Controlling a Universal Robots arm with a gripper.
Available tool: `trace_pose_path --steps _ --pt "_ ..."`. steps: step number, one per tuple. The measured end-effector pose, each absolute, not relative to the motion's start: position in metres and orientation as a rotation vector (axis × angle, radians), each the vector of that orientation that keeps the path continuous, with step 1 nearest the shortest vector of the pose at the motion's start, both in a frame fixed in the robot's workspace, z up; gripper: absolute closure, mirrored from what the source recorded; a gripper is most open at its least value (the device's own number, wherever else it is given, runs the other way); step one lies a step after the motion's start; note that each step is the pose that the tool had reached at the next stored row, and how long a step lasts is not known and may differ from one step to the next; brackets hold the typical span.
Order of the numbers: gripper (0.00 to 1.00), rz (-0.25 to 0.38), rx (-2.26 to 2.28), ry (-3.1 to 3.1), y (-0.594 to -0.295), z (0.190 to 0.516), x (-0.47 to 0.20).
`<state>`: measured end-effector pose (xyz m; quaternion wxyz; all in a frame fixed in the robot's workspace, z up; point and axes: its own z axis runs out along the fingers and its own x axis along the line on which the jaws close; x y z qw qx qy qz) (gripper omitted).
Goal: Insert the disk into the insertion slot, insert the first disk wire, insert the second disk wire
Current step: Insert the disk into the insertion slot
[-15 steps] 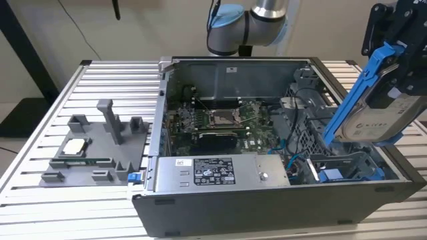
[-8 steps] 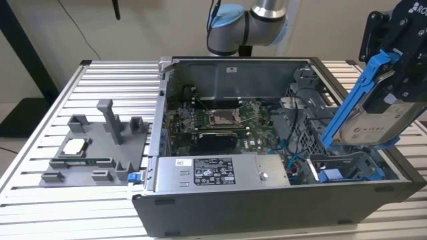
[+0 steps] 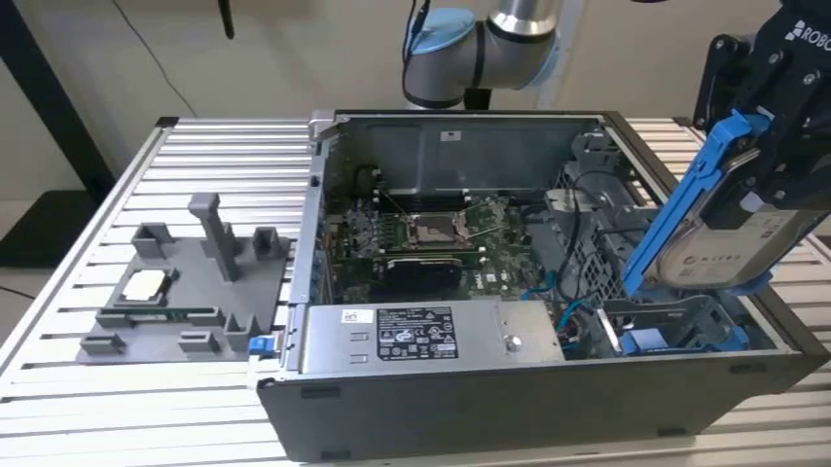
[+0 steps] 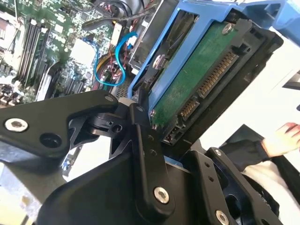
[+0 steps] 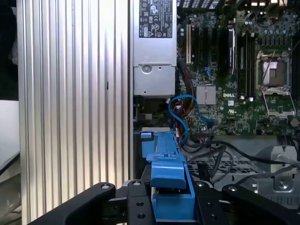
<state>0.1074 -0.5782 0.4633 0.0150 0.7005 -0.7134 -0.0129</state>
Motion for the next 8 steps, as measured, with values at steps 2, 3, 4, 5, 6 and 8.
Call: trace_pose_path --steps 2,3,4,5,6,8 --pt "0.67 -0.040 2.180 -2.220 -0.5782 0.4621 0.1074" --pt "0.67 -0.040 2.180 -2.220 -0.5782 0.4615 0.1074" --pt "0.67 -0.040 2.180 -2.220 -0.5782 0.4609 0.1074" --pt "0.67 -0.040 2.180 -2.220 -0.5782 0.4603 0.1074" --pt "0.67 -0.040 2.180 -2.220 -0.5782 0.4596 0.1074" --pt "0.67 -0.040 2.180 -2.220 -0.5782 0.4583 0.1074"
